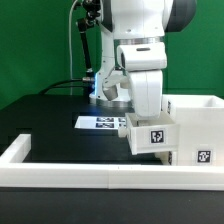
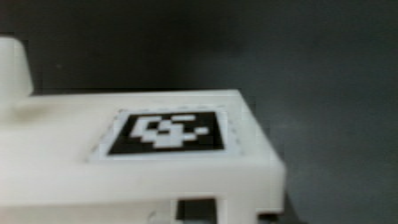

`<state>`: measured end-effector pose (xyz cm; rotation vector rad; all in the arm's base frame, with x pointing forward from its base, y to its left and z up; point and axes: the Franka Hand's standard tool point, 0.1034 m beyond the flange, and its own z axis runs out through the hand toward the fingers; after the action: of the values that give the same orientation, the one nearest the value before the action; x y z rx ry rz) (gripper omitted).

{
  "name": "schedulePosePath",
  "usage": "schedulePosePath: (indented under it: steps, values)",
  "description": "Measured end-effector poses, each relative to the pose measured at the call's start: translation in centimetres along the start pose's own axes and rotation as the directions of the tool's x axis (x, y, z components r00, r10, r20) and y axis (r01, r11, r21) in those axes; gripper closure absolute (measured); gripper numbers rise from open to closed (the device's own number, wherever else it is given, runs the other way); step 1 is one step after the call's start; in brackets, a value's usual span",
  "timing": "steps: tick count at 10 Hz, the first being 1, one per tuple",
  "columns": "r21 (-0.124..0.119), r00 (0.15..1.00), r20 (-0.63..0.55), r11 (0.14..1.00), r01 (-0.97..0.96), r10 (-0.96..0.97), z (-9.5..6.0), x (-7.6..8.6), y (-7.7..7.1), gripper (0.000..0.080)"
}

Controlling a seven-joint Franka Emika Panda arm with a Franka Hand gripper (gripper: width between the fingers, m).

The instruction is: Assemble drawer

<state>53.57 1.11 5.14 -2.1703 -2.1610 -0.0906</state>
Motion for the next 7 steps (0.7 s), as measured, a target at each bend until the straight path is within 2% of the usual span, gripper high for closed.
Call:
schedulePosePath:
  steps: [5, 7]
  values:
    - [-0.004, 1.0, 0.001, 1.0, -0.03, 0.03, -0.1, 0.7, 0.0, 0.0755]
    - [-0.017, 0.997, -0.001, 0.997, -0.071, 0.071, -0.2, 1.2, 0.1, 0.0755]
